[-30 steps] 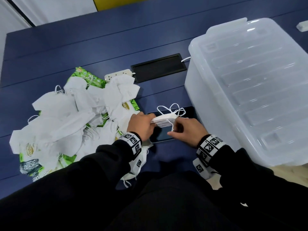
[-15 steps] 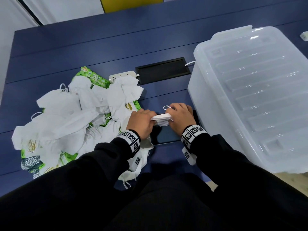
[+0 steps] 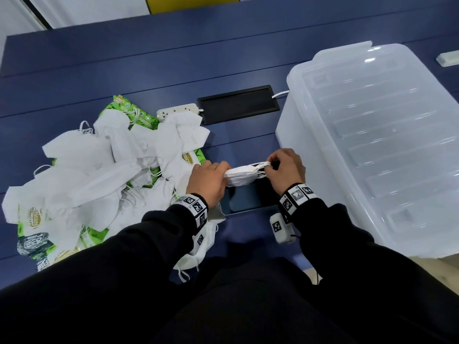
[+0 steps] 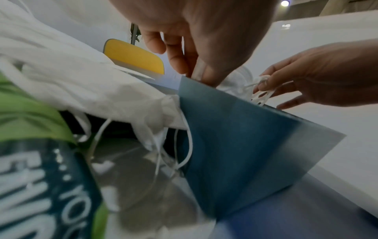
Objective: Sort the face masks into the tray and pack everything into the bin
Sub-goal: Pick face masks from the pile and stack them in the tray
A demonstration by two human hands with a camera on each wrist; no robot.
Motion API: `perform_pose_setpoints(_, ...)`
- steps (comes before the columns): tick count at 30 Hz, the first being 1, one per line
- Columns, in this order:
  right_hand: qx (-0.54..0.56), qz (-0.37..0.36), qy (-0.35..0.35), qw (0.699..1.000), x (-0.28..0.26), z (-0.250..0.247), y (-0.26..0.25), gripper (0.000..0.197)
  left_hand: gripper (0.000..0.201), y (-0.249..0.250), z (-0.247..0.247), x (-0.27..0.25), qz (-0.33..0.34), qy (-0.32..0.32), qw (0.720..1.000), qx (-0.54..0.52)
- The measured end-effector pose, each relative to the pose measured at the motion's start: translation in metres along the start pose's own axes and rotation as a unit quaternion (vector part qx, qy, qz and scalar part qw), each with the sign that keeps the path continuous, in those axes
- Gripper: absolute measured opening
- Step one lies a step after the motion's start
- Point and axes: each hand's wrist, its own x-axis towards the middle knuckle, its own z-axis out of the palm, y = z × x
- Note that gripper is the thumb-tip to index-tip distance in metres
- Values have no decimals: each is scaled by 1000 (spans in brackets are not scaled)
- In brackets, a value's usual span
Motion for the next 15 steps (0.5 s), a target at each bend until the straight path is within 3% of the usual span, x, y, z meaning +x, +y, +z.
perform_pose_setpoints(6, -54, -38, -69, 995, 2, 10, -4, 39, 34, -5, 6, -4, -33, 35, 998, -27)
perform_pose_setpoints(9, -66, -78, -71, 992, 3, 15, -12, 42, 30, -9, 5, -2, -54, 50, 996, -51)
perform_pose_setpoints(15, -44, -123, -84, 988, 4, 17, -23, 56, 42, -16, 13, 6, -60, -4, 995, -84)
